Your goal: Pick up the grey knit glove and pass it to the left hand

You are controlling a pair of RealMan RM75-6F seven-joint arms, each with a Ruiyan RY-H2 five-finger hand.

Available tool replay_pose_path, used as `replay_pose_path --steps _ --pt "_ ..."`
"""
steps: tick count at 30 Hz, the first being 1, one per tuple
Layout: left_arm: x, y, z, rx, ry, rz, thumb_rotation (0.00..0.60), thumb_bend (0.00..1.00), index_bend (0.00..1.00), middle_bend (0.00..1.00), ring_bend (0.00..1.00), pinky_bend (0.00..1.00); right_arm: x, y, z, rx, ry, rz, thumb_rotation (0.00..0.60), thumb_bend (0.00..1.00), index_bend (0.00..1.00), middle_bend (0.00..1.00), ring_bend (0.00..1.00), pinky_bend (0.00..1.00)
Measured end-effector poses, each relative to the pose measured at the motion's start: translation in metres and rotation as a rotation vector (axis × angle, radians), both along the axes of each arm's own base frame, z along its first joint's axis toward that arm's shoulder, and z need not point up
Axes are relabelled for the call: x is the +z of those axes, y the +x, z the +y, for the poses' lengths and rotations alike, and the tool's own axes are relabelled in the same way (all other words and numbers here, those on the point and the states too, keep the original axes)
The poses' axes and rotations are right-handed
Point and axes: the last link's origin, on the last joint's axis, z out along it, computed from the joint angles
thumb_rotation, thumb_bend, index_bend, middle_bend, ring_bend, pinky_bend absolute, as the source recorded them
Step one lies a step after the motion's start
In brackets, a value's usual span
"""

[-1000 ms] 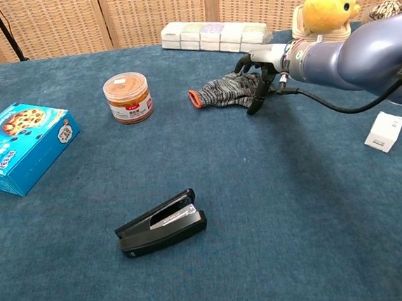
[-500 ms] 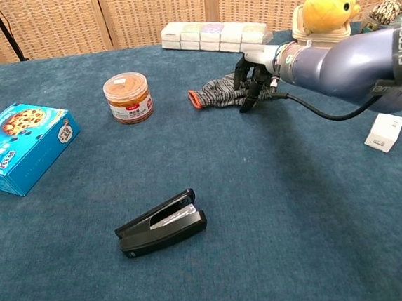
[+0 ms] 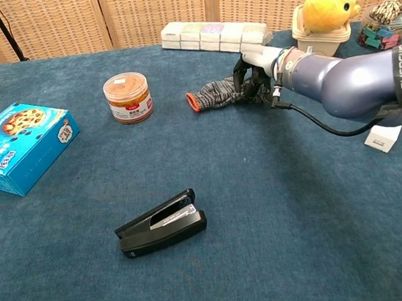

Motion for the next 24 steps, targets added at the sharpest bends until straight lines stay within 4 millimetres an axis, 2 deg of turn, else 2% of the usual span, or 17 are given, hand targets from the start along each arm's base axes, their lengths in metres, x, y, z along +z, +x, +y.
replay_pose_path --steps 13,19,24 --pt "-0.002 0.001 -0.001 -0.004 -0.001 0.004 0.600 0.02 0.00 0.00 0.00 0.00 0.016 0.004 0.007 0.089 -0.081 -0.087 0.600 0.43 0.59 0.58 0.50 0.61" --pt "-0.005 0.002 0.000 -0.008 -0.019 0.005 0.600 0.02 0.00 0.00 0.00 0.00 0.031 0.004 0.012 0.136 -0.112 -0.117 0.600 0.43 0.59 0.58 0.50 0.61" --pt "-0.011 0.007 0.008 -0.037 -0.045 0.002 0.600 0.02 0.00 0.00 0.00 0.00 0.047 0.005 0.024 0.189 -0.120 -0.151 0.600 0.43 0.59 0.58 0.50 0.61"
